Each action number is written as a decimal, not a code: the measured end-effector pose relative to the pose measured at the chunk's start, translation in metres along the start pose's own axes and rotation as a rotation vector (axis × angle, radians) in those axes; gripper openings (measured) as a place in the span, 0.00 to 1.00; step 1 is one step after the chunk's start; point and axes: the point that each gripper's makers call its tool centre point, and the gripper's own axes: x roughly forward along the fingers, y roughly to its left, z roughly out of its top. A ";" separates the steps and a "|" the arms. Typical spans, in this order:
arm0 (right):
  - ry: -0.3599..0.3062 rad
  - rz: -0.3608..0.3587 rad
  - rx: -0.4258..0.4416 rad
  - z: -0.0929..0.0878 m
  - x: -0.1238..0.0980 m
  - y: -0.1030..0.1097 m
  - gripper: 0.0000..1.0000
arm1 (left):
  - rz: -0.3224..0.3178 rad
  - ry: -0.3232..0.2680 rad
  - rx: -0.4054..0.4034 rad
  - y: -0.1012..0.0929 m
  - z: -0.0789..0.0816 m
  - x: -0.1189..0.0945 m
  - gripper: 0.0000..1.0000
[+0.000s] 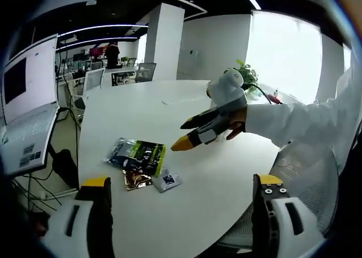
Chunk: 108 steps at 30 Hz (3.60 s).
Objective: Arrange the skincare products in the storage area until every visible bottle or jar stands upright without overlapping.
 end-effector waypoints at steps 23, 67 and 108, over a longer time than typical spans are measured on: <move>0.005 0.015 0.096 -0.006 0.044 -0.009 0.30 | -0.003 0.029 -0.041 0.012 -0.013 0.005 0.99; 0.100 -0.023 -0.118 -0.019 0.060 -0.026 0.00 | -0.010 0.099 -0.093 0.034 -0.032 0.034 0.94; 0.080 -0.015 -0.058 -0.014 0.051 -0.026 0.00 | 0.069 0.013 -0.570 0.157 -0.019 0.137 0.58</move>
